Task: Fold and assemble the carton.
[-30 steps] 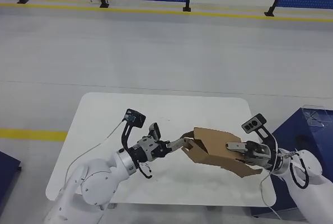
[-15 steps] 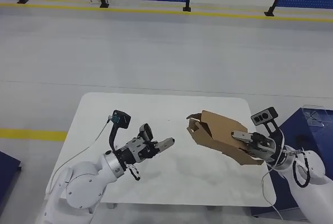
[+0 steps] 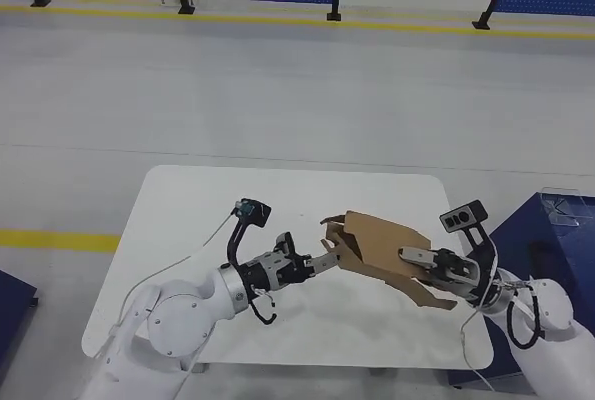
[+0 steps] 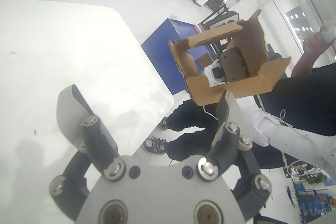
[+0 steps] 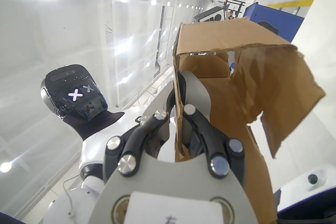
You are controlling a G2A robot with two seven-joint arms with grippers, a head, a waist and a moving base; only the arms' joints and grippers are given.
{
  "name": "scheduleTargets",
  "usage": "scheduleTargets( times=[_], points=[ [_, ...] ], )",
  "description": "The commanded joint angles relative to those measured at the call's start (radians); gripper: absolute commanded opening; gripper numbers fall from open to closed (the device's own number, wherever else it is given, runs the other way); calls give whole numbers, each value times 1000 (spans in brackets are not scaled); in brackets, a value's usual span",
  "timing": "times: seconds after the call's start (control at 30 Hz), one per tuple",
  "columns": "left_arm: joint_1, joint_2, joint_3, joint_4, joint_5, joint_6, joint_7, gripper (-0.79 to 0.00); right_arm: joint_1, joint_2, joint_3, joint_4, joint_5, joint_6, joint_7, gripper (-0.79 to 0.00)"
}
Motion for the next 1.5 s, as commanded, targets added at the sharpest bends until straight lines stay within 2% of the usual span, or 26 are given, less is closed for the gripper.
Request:
scheduleTargets(
  times=[0.0,0.3,0.5,0.7,1.47],
  points=[
    [-6,-2,17,2,8,4,3,0,-6,-3,0,-1,-4,-2,1,-785],
    [-42,-11,68,32,29,70,-15,0,-24,-14,-3,-26,-38,6,19,-785],
    [-50,-14,87,31,37,84,-12,0,-28,-20,8,-27,-27,34,42,-785],
    [-37,-12,70,18,51,82,19,0,-27,-21,10,-25,-25,38,45,-785],
    [-37,-12,70,18,51,82,19,0,-27,-21,10,-25,-25,38,45,-785]
  ],
)
